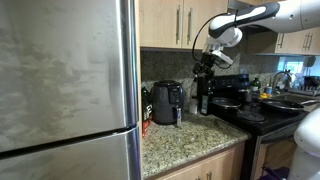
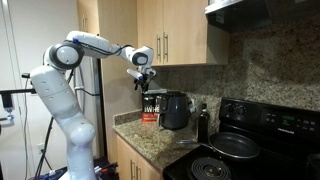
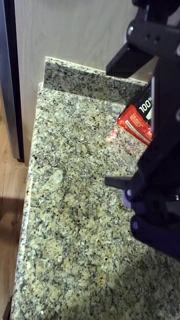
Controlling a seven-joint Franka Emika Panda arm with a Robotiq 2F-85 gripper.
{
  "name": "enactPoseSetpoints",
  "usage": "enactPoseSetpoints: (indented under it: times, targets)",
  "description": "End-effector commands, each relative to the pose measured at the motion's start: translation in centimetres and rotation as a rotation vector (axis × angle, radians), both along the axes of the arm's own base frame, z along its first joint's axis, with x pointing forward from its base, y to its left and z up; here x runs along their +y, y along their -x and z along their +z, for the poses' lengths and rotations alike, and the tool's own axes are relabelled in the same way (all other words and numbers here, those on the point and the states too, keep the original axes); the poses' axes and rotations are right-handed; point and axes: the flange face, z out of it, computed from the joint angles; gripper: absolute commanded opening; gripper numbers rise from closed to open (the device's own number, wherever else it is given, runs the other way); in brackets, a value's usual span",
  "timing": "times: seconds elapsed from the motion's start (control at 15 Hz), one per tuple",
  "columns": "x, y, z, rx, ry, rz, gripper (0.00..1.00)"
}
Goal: Start the air fryer
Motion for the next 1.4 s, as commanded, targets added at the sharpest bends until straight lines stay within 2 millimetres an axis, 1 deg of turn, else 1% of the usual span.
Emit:
enactPoseSetpoints:
  times: [0.0, 0.13, 0.2, 0.27, 0.47, 0.53, 0.6, 0.67, 0.73, 0.8, 0.87, 1.0, 1.07, 1.33]
  targets:
    - [-0.1, 0.0, 0.1, 0.000, -0.001, 0.001, 1.00]
    - [1.3, -2.5, -3.9, 0.082, -0.003, 0.029, 1.00]
    - [2.0, -3.4, -5.6, 0.087, -0.001, 0.033, 1.00]
    - [3.2, -4.6, -7.5, 0.082, -0.019, 0.045, 1.00]
    - [6.3, -8.7, -12.6, 0.017, -0.017, 0.025, 1.00]
    - [7.2, -9.9, -14.0, -0.040, -0.008, 0.015, 1.00]
    - [7.9, -11.1, -14.9, -0.114, 0.012, -0.009, 1.00]
    - [8.4, -11.8, -15.5, -0.172, 0.014, -0.032, 1.00]
    - [7.5, -10.2, -15.0, -0.101, 0.009, -0.015, 1.00]
    - [7.9, -10.7, -16.1, -0.111, 0.010, -0.019, 1.00]
    - [8.0, -10.7, -16.5, -0.101, 0.012, -0.017, 1.00]
    - [7.8, -10.6, -16.0, -0.106, 0.010, -0.018, 1.00]
    - [7.9, -10.9, -16.2, -0.129, 0.008, -0.013, 1.00]
    - [8.5, -12.3, -17.1, -0.313, -0.007, -0.033, 1.00]
